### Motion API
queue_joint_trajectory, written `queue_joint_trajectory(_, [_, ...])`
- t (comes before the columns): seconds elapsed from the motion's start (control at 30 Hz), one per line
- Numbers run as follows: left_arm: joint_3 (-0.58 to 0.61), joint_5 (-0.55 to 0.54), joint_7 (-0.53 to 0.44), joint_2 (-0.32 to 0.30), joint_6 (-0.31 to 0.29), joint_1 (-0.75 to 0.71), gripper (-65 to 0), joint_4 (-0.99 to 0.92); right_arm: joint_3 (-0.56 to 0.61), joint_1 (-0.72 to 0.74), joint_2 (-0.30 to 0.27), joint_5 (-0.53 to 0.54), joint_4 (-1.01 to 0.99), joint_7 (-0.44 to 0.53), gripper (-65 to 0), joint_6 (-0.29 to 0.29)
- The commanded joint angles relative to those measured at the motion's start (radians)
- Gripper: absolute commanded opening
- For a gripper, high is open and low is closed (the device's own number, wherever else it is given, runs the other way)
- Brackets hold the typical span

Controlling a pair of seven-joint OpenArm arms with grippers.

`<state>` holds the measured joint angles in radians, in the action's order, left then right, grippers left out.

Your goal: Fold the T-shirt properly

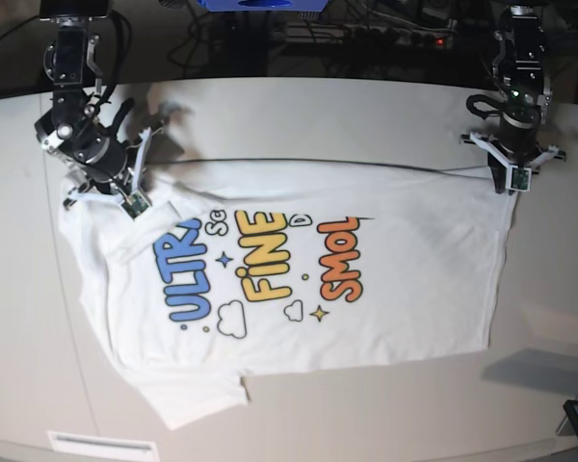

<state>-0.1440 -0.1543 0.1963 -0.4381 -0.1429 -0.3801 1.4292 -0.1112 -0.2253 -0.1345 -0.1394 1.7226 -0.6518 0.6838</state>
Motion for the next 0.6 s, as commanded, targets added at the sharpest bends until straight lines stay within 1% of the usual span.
queue_joint_trajectory(0.0, [-0.003,0.022,0.082,-0.015,-0.004,-0.024,-53.2,-0.006,-0.002,-0.019,-0.009,-0.061,0.0,-0.053,-64.7,0.014])
queue_joint_trajectory(0.07, [-0.004,0.022,0.081,-0.015,-0.004,-0.038,-53.2,-0.005,-0.002,-0.032,0.0,-0.125,0.003,-0.047,-64.7,0.014])
queue_joint_trajectory(0.1, [-0.004,0.023,0.081,-0.015,-0.004,-0.047,-53.2,0.0,-0.002,-0.033,0.003,-0.141,0.011,-0.047,-64.7,0.014])
queue_joint_trajectory(0.3, [-0.004,0.022,0.081,-0.012,-0.004,-0.107,-53.2,0.088,-0.005,-0.072,0.016,-0.142,0.083,-0.053,-64.7,0.014])
queue_joint_trajectory(0.57, [-0.006,0.028,0.081,-0.014,-0.004,-0.095,-53.2,0.1,-0.005,-0.076,0.02,-0.144,0.095,-0.053,-64.7,0.014])
